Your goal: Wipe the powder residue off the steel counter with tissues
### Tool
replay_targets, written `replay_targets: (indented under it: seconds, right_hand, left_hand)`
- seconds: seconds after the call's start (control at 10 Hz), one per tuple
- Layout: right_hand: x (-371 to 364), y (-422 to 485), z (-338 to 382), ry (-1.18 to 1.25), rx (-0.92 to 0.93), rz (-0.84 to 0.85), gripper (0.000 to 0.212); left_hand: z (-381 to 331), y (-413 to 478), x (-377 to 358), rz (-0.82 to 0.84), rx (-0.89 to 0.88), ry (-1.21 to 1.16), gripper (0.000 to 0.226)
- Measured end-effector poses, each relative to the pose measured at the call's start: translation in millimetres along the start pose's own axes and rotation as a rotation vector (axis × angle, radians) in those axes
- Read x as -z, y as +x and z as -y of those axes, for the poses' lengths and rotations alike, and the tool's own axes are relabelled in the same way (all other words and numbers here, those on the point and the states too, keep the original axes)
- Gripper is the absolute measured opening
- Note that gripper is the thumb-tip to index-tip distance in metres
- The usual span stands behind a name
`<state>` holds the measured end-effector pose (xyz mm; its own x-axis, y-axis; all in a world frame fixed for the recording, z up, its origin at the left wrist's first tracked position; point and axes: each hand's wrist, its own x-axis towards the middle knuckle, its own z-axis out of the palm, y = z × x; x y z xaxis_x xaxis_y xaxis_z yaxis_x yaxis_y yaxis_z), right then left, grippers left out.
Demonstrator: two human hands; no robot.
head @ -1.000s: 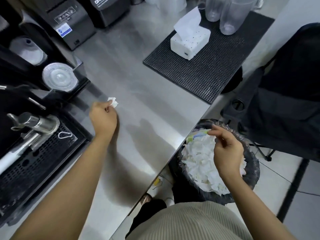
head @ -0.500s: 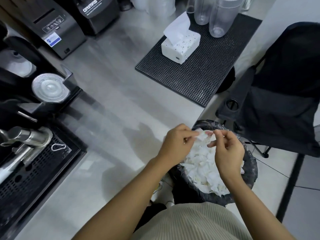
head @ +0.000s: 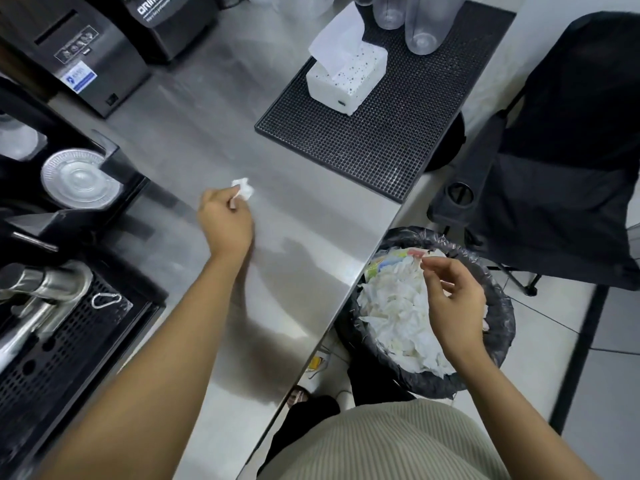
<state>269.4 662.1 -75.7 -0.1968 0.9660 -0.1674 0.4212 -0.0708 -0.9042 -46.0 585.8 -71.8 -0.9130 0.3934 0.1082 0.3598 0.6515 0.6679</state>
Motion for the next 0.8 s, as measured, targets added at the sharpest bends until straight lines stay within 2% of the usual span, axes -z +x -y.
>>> replay_targets:
  seconds: [0.2,0.3,0.4,0.5,0.6,0.7,0.8]
  right_hand:
    - [2,4,-3,0.004,-0.014,-0.012,0.016]
    - [3,6,-5,0.004,-0.013,-0.013,0.016]
    - [5,6,-6,0.013,-0.013,-0.018,0.017]
    - [11,6,-6,0.022,-0.011,-0.029,0.018]
    - [20,5,-9,0.034,-0.027,-0.050,0.020]
    - [29,2,-16,0.030,-0.068,-0.074,0.020]
    - [43,-2,-31,-0.012,-0.131,-0.083,0.017]
  left_hand:
    - [-65,-62,-40,0.232,-0.301,-0.125,0.027]
    - [-81,-103,-48,0.351,-0.388,-0.175,0.026]
    - [-90,-129,-52,0.561,-0.489,-0.206,0.026]
    - [-97,-137,-54,0.757,-0.461,-0.233,0.021]
    - [-103,-153,-59,0.797,-0.443,-0.229,0.026]
    - [-111,-169,-62,0.935,-0.444,-0.123,0.044]
    - [-96,-182,-53,0.923,-0.411,-0.070,0.047]
